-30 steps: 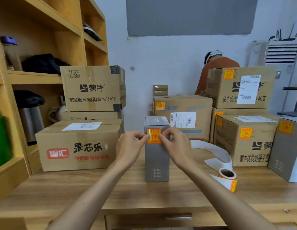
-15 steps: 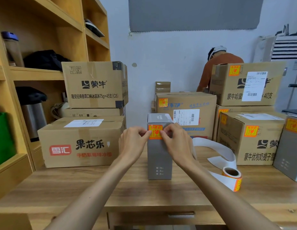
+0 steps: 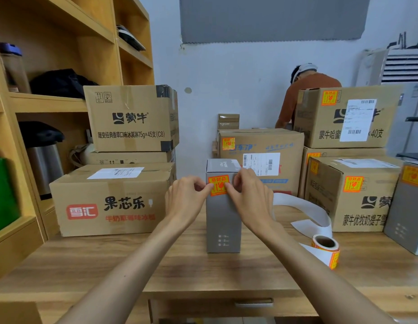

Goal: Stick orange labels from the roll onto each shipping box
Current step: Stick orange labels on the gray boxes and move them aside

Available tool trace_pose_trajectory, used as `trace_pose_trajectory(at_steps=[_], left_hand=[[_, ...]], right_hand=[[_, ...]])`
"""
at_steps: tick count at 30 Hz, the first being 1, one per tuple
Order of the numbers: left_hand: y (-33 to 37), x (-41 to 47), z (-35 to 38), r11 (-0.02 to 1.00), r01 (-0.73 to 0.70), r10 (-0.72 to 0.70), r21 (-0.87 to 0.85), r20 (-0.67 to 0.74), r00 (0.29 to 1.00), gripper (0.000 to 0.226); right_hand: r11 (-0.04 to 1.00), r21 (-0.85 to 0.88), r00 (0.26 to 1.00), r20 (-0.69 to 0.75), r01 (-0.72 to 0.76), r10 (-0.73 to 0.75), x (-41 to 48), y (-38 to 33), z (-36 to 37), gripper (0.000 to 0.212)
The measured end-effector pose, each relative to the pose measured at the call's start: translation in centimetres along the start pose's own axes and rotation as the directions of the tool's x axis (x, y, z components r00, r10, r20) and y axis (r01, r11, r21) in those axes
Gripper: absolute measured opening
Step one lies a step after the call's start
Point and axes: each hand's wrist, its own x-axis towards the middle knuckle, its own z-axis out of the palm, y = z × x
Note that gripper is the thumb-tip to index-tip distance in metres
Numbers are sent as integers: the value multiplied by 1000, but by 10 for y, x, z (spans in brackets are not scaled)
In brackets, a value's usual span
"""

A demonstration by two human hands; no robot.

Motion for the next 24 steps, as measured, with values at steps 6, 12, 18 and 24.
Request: trace_pose_trajectory(at_steps=[6,12,18,24], left_hand=[[-12,11,-5,988,-97,97,-122,-7,995,20],[-12,14,-4,967,-111,133,-229,81,988,42],[-17,23,-3,950,-130,161,-284,90,983,29],[-21,31,-5,940,-124,179,-317,150,972,22]], right_hand=[[998,31,997,-54,62,-60,12,11,-5,35],[976,173,989,44,132,-142,18,16,2,42],[955,270,982,103,125,-157,24,19,8,26],[919,368,974,115,140,-195,28,23,10,17]])
